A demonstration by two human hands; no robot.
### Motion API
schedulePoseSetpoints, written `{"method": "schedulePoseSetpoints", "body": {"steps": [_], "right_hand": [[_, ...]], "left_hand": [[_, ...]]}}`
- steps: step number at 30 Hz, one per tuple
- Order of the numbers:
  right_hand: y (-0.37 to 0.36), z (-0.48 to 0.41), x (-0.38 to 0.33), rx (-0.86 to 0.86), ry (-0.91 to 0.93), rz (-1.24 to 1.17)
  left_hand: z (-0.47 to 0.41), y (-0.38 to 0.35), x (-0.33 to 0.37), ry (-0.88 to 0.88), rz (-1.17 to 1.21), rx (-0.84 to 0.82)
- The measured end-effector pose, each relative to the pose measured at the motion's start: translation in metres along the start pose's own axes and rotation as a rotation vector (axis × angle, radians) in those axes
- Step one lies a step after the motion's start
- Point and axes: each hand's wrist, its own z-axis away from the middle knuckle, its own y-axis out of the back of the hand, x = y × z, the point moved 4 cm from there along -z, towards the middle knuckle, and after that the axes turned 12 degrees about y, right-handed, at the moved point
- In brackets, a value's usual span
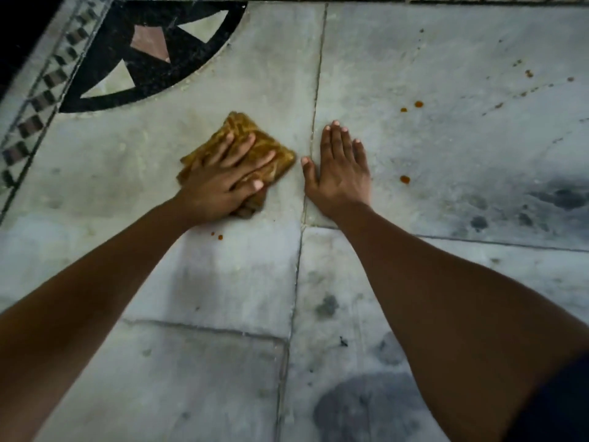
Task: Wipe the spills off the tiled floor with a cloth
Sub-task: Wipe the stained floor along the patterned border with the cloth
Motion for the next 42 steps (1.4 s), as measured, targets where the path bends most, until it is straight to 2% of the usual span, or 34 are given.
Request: {"method": "schedulePoseSetpoints", "body": {"steps": [1,3,6,8,11,14,15,18,21,24,27,31,32,33,35,37,40,42], "right_hand": [[0.001,-0.001,0.001,-0.008,-0.003,0.002],[0.005,-0.001,-0.001,-0.012,0.001,-0.003],[0.005,0.016,-0.009,-0.026,-0.046,-0.021],[0.000,0.042,-0.023,-0.023,-0.107,-0.029],[-0.005,0.073,-0.039,0.015,-0.140,-0.037],[-0.008,0.073,-0.037,0.009,-0.151,-0.025],[-0.010,0.071,-0.037,0.002,-0.151,-0.021],[-0.011,0.071,-0.038,0.004,-0.153,0.008],[-0.010,0.071,-0.037,0.006,-0.150,0.018],[-0.008,0.071,-0.038,0.013,-0.144,0.015],[-0.007,0.071,-0.038,0.023,-0.136,-0.005],[-0.006,0.073,-0.041,0.022,-0.134,-0.011],[-0.006,0.072,-0.040,0.020,-0.138,-0.013],[-0.007,0.073,-0.040,0.016,-0.140,-0.016],[-0.007,0.074,-0.041,0.001,-0.144,-0.003],[-0.007,0.073,-0.040,-0.006,-0.139,0.012],[-0.007,0.074,-0.045,-0.042,-0.056,0.011],[-0.007,0.081,-0.050,-0.066,0.025,0.008]], "left_hand": [[0.008,0.000,-0.016,0.027,-0.005,0.005],[-0.001,0.008,-0.039,0.192,0.039,-0.017],[-0.037,0.018,-0.022,0.424,0.177,-0.114],[-0.045,0.017,0.005,0.413,0.199,-0.166],[-0.016,0.003,0.029,0.226,0.111,-0.184],[0.029,-0.010,0.004,0.067,0.053,-0.152],[0.039,-0.010,-0.015,0.093,0.047,-0.123],[0.031,0.004,-0.060,0.337,0.059,-0.053],[-0.010,0.016,-0.053,0.469,0.140,-0.112],[-0.038,0.017,-0.012,0.396,0.192,-0.146],[-0.005,-0.005,0.031,0.213,0.116,-0.174],[0.112,-0.024,0.007,-0.081,0.066,0.026],[0.134,-0.026,-0.014,-0.085,0.035,0.037],[0.150,-0.024,-0.038,0.013,0.018,0.025],[0.150,-0.025,-0.090,0.325,0.011,-0.031],[0.122,-0.017,-0.116,0.500,0.056,-0.046],[0.087,-0.009,-0.098,0.549,0.133,-0.022],[0.087,-0.018,-0.061,0.486,0.096,0.018]]}}
